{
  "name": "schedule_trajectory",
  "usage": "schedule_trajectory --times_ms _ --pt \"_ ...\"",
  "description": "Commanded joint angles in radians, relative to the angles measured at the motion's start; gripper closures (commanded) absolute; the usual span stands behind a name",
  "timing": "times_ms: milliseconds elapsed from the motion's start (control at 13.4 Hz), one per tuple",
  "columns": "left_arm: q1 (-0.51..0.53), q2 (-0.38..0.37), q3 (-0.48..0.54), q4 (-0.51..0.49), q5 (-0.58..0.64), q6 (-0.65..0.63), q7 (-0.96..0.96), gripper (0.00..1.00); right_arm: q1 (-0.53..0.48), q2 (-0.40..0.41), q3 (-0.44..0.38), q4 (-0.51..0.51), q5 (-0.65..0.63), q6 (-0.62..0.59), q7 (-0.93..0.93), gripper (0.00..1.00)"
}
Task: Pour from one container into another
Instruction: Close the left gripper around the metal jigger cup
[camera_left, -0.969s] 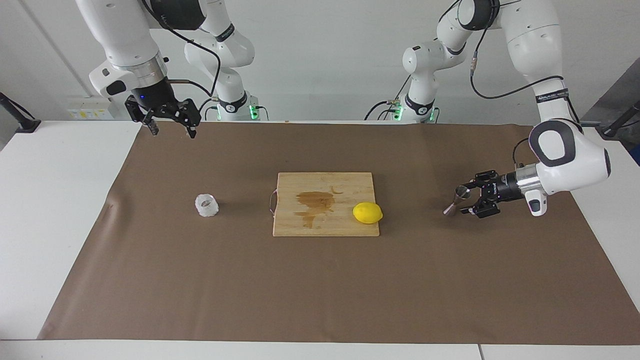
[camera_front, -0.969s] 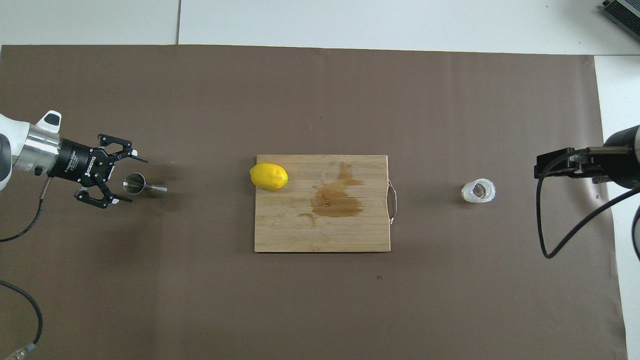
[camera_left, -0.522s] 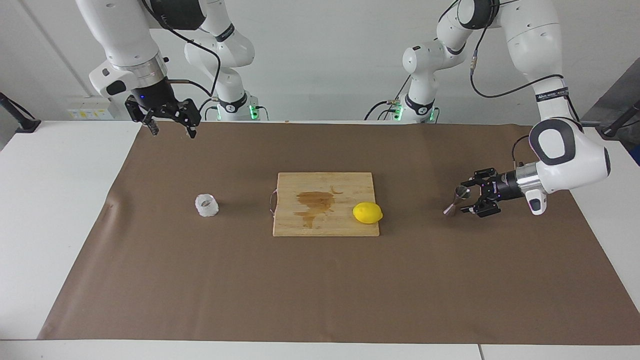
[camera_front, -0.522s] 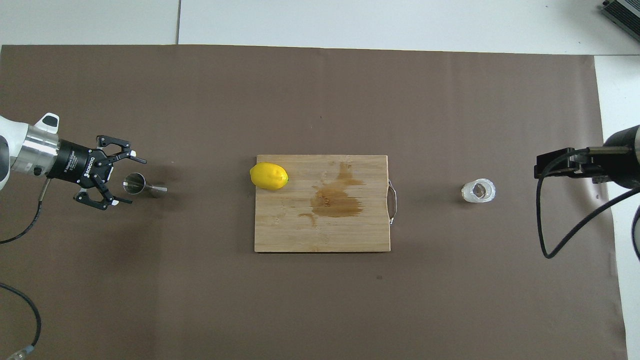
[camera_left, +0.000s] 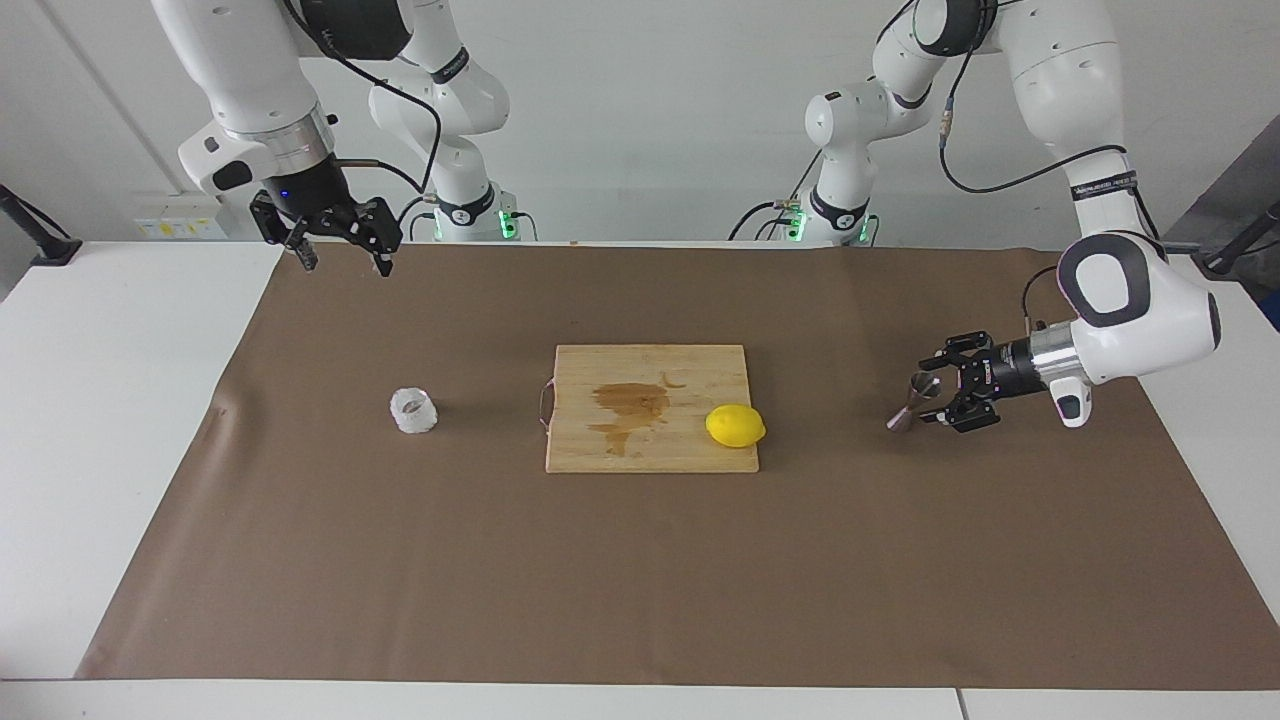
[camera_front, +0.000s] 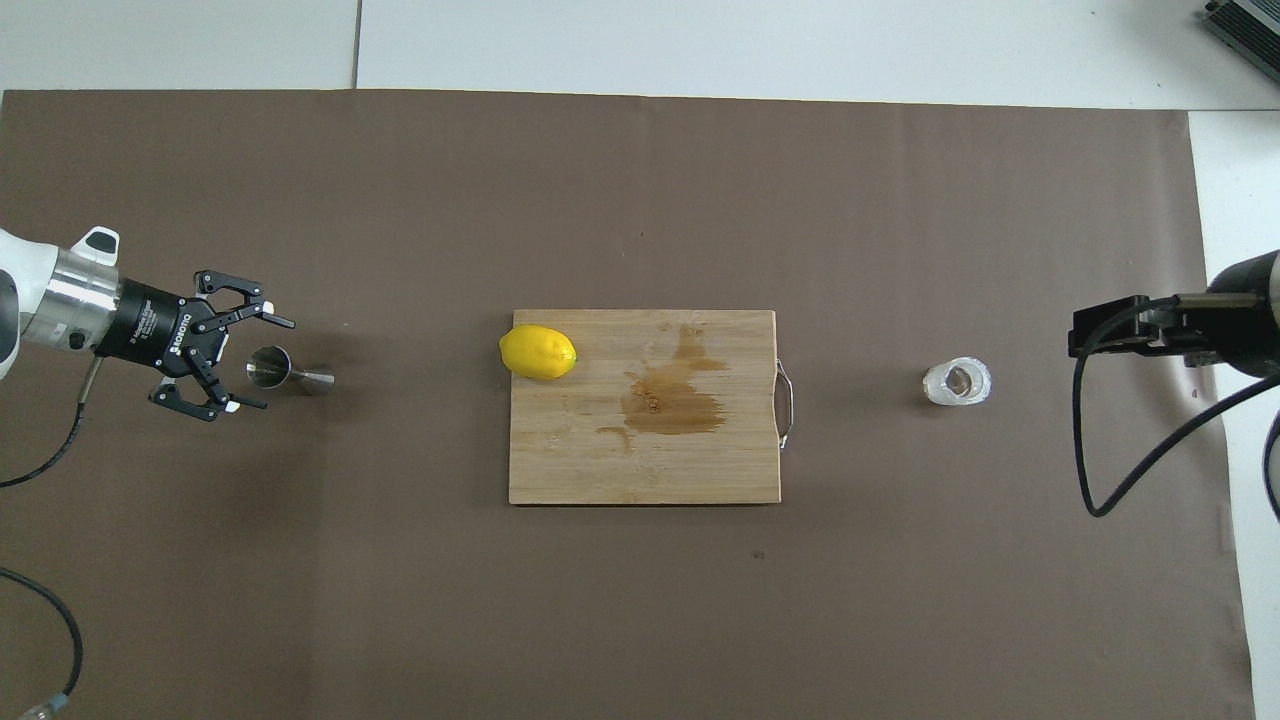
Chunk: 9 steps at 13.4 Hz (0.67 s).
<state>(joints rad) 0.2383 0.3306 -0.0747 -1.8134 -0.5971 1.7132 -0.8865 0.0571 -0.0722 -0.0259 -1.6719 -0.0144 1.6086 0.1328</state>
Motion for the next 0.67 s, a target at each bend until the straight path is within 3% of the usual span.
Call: schedule_trajectory --times_ms 0,298,596 --pt "-0.014 -0.030 0.013 -0.032 0.016 -0.004 -0.020 0.00 -0.013 0.000 0.003 0.008 0.024 -0.015 -0.019 0.00" --pt "-0.014 -0.030 0.013 -0.032 0.036 -0.006 -0.020 0.00 -0.013 0.000 0.003 0.008 0.024 -0.015 -0.019 0.00" --pt "-0.014 -0.034 0.013 -0.030 0.042 -0.010 -0.022 0.12 -0.014 0.000 0.003 0.008 0.024 -0.015 -0.019 0.00"
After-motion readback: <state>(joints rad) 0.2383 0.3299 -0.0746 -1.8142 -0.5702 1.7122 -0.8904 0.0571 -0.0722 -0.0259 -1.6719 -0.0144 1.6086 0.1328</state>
